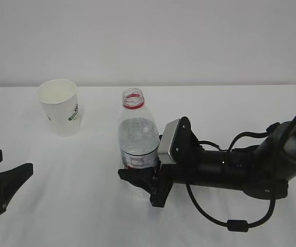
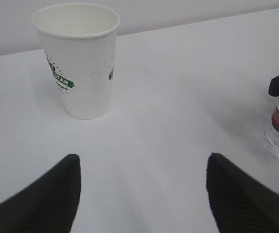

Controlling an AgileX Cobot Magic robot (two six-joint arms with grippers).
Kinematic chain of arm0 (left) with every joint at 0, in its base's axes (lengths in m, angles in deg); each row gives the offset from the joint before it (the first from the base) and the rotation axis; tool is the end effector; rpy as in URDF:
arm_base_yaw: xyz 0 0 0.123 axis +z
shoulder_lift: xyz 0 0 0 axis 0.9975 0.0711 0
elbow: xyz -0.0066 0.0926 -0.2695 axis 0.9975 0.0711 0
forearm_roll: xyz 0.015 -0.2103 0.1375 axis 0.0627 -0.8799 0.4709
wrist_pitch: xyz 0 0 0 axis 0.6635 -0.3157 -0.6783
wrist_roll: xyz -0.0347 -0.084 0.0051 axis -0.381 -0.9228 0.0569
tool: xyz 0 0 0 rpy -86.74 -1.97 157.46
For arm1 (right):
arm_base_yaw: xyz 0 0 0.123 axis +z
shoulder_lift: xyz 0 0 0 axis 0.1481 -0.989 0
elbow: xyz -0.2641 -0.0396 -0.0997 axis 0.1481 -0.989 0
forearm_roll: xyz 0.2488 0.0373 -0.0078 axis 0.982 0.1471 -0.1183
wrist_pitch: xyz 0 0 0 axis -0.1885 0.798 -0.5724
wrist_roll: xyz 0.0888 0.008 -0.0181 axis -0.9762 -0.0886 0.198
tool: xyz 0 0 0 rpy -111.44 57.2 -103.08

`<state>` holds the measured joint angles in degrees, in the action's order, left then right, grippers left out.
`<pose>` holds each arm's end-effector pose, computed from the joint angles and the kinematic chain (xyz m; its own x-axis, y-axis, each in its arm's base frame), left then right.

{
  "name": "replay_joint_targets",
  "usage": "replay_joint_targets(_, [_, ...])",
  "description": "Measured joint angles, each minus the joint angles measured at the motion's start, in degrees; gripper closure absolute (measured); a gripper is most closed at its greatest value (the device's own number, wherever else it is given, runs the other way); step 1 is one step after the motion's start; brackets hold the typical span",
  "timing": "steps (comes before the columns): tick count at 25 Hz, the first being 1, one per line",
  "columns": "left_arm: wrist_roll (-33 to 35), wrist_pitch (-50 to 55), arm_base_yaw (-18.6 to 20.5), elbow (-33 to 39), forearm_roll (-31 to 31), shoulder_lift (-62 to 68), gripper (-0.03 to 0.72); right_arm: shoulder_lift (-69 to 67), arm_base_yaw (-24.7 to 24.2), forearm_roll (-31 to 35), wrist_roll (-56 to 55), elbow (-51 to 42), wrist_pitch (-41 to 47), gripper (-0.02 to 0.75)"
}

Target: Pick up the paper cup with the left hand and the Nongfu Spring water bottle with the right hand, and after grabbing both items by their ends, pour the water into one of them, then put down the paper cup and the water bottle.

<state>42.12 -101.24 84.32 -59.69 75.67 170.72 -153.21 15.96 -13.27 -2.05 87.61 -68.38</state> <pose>0.1788 -0.0406 0.1300 -0.3033 0.0720 -0.9502 0.4169 0.9067 -0.0644 0.2971 0.2017 0.0764 0.0125 -0.2823 -0.9592 -0.9322 0.3437 -0.1133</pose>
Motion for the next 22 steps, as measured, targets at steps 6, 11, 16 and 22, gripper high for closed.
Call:
replay_joint_targets(6, [0.0,0.0,0.0,0.0,0.0,0.5,0.101,0.2,0.0,0.0,0.0,0.0,0.3,0.273])
replay_joint_targets(11, [0.0,0.0,0.0,0.0,-0.1,0.9,0.101,1.8,0.0,1.5,0.0,0.0,0.7,0.274])
replay_joint_targets(16, [0.0,0.0,0.0,0.0,-0.2,0.9,0.101,3.7,0.0,1.5,0.0,0.0,0.8,0.274])
replay_joint_targets(22, [0.0,0.0,0.0,0.0,-0.1,0.9,0.101,6.5,0.0,1.5,0.0,0.0,1.4,0.274])
